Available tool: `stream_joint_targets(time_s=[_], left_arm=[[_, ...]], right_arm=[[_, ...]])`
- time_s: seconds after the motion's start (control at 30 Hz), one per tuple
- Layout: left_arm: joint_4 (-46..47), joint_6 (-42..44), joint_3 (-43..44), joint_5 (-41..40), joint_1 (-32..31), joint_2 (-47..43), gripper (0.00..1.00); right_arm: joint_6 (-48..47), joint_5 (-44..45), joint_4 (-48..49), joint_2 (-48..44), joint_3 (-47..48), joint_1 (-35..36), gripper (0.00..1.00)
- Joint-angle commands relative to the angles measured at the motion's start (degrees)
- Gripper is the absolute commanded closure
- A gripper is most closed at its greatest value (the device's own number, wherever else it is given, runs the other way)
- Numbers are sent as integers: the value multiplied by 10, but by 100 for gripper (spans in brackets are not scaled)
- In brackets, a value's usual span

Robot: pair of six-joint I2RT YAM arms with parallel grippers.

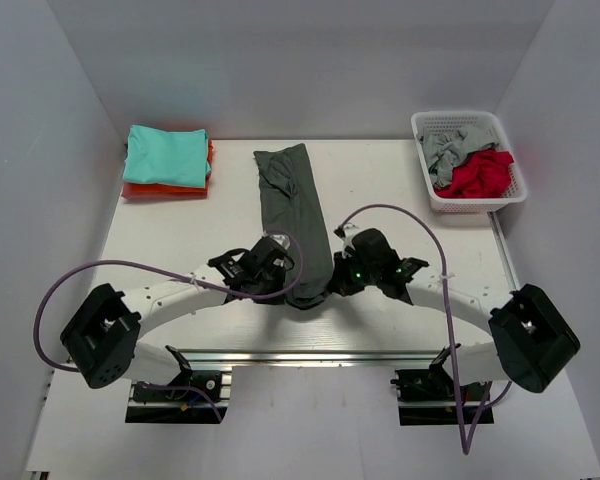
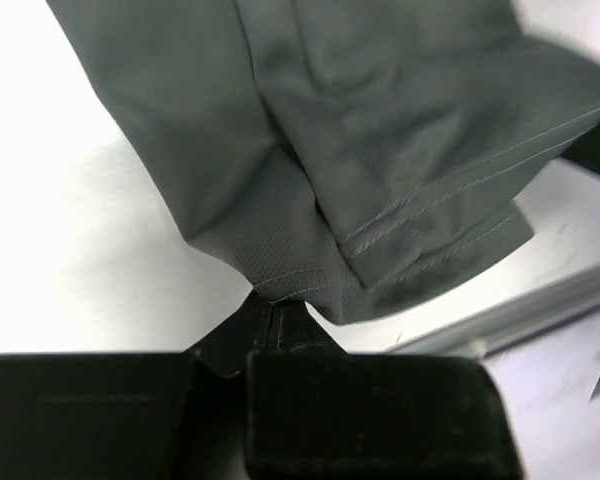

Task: Fold and stack the t-shirts
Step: Fold the folded rectangular tshirt in 1/3 of the way

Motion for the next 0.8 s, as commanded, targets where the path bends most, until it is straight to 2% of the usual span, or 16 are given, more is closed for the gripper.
stream_joint_targets(time_s=[0.0, 0.13, 0.27, 0.4, 0.63, 0.77], left_arm=[[-30, -9, 41, -63, 7, -8, 100], [-16, -9, 62, -105, 12, -8, 100], [-16, -9, 105, -152, 24, 19, 100], [-9, -3, 145, -192, 64, 57, 100], [17, 42, 228, -192, 127, 111, 100], [35, 69, 259, -165, 158, 148, 100]], right_arm=[[-21, 36, -25, 30, 56, -5, 100], [-29, 29, -19, 54, 91, -12, 100], [-32, 64, -19, 81, 145, -21, 100], [-51, 88, -24, 127, 205, -31, 100], [-72, 102, -42, 210, 331, -57, 100], [-81, 99, -46, 249, 394, -71, 100]])
